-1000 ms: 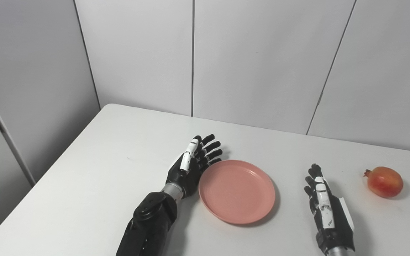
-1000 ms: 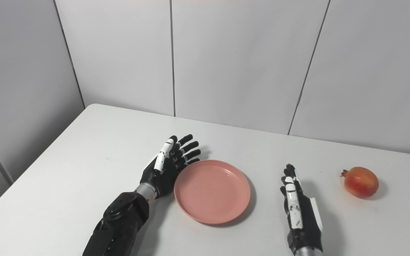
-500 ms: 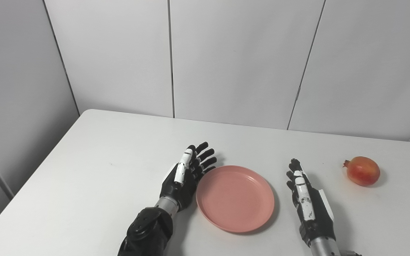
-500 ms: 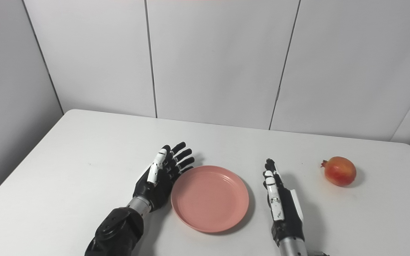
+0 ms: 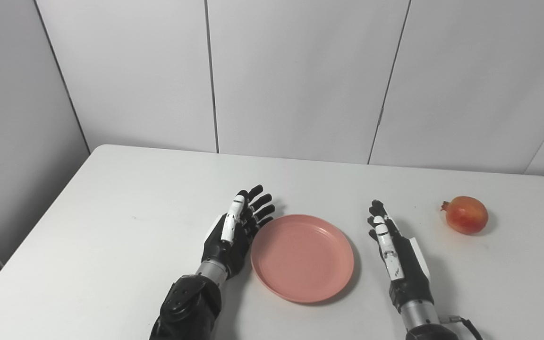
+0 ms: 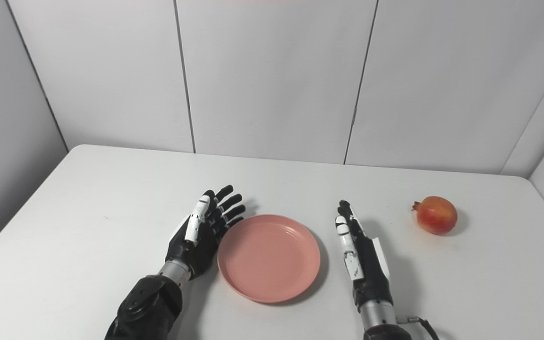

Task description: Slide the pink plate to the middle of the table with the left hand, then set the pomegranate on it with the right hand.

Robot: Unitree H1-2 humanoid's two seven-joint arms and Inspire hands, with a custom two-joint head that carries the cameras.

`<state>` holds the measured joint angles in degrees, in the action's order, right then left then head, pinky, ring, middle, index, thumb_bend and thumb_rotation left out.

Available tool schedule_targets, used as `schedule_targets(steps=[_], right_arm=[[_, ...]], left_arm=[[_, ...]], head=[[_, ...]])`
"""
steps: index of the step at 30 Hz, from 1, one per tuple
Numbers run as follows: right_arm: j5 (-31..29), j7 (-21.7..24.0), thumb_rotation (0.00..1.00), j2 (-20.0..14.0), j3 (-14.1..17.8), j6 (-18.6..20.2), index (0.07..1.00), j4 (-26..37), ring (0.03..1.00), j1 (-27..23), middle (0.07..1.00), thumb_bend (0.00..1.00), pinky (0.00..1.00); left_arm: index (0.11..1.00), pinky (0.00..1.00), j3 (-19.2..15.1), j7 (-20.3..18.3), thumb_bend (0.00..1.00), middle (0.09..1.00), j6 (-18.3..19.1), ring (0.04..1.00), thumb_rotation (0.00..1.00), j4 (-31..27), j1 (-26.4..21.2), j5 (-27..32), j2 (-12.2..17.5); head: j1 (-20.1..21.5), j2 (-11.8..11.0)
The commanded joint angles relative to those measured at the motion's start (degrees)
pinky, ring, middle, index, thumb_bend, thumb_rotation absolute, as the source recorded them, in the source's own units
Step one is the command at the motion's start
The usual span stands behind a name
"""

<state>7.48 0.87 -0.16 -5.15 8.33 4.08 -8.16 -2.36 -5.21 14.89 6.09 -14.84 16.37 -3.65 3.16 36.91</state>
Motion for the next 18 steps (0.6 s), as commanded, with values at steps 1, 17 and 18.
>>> schedule_targets(steps=[1,17,18], right_arm=[[3.03,-1.04,1.00,-0.47,-0.75,-1.37,0.928,3.39,0.929,-2.74,0.937,0.30,0.92],[17.36,-1.95,0.96,-4.12,-0.16,1.32,0.885,14.23,0.878,-5.81,0.886,0.39,0.83],[17.87,-1.68,0.94,-4.57,0.04,1.67,0.887,14.65,0.880,-6.09,0.888,0.40,0.84]], left_arm=[[0.894,0.89,0.16,-0.16,0.41,0.901,-3.35,0.891,1.00,-0.17,-0.57,-1.31,0.45],[0.901,0.90,-0.56,-1.95,0.36,0.911,-5.67,0.899,1.00,0.56,1.12,-1.07,2.25],[0.901,0.91,-0.76,-2.14,0.36,0.913,-5.55,0.901,1.00,0.65,1.14,-0.71,2.29]], head=[[0.80,-0.12],[13.70,-3.20],[13.86,-3.29]])
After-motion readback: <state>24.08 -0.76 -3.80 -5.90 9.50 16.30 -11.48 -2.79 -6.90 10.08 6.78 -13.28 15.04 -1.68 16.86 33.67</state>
